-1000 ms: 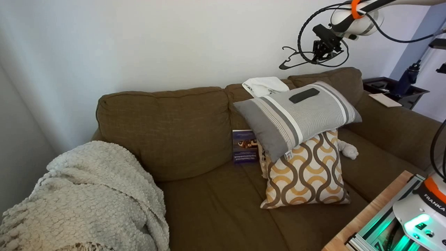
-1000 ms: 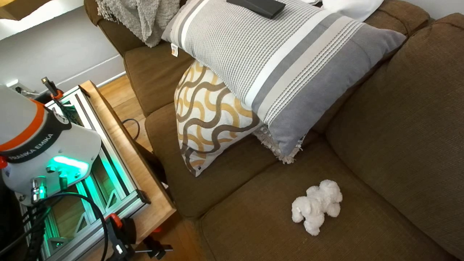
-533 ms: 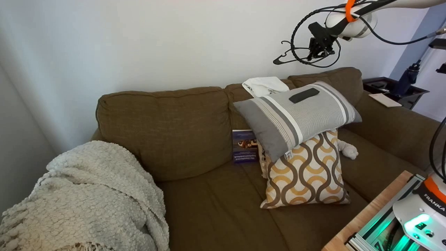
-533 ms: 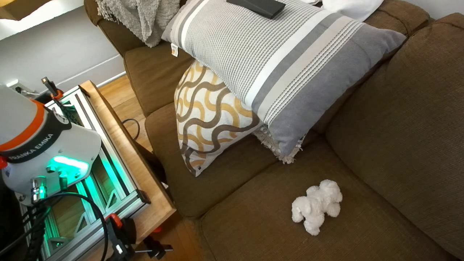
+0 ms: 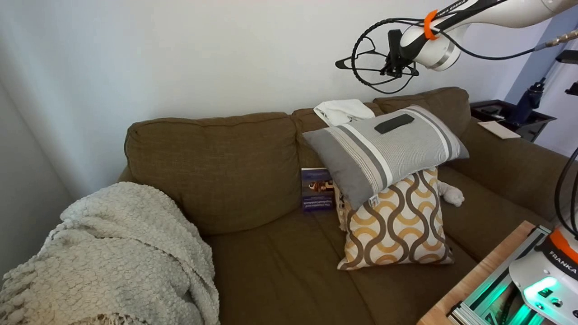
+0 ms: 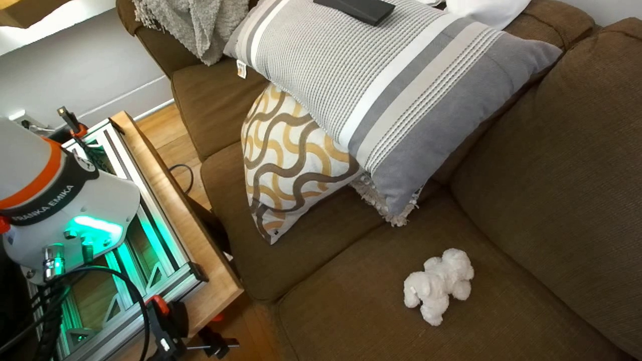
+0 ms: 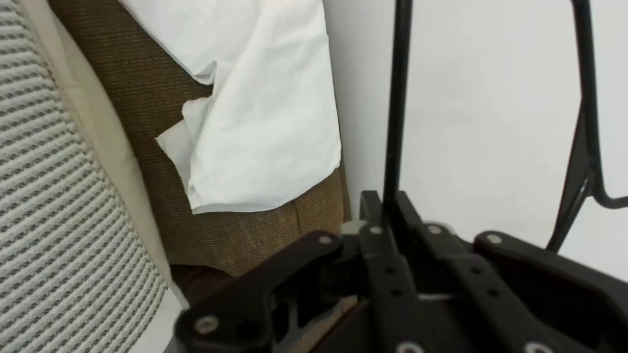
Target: Move the hanger to the sofa head
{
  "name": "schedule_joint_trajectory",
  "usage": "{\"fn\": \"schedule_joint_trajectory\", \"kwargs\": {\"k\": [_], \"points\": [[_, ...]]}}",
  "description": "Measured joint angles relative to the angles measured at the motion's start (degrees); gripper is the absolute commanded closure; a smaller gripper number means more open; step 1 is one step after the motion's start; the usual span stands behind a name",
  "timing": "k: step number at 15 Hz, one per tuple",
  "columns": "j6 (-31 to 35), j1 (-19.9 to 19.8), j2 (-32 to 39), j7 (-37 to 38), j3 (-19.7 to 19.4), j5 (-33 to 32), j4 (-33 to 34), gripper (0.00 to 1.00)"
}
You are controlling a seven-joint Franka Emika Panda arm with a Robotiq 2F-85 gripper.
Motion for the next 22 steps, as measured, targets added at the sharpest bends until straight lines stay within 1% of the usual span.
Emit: {"fn": "schedule_joint_trajectory", "kwargs": {"k": [2,4,5,6,8,9,11,13,15,17,18,20,22], "points": [[2.9,1.7,3.0,0.1,-2.2,-2.2,0.4,0.98],[3.0,3.3,6.6,0.1,-4.8,-4.1,1.7,0.98],[3.0,4.2,8.3,0.1,-6.1,-4.6,2.7,0.92],[3.0,4.7,9.7,0.1,-7.0,-4.7,3.8,0.92],[2.9,4.8,11.4,0.1,-7.8,-4.7,5.7,0.92],[2.9,4.8,11.7,0.1,-8.0,-4.7,6.2,0.98],[2.9,4.8,11.7,0.1,-8.0,-4.7,6.5,0.98],[5.7,5.3,12.2,0.1,-8.0,-4.6,6.6,0.98],[11.9,4.6,13.6,-0.1,-5.0,-3.1,7.2,0.98],[18.1,3.5,16.0,-0.1,-1.0,-3.2,8.8,0.98],[19.9,2.9,17.2,-0.1,0.7,-3.5,10.0,0.98],[20.4,1.2,19.9,0.5,3.8,-3.8,13.1,0.98],[19.7,-0.7,22.5,1.1,5.9,-3.8,16.6,0.98]]}}
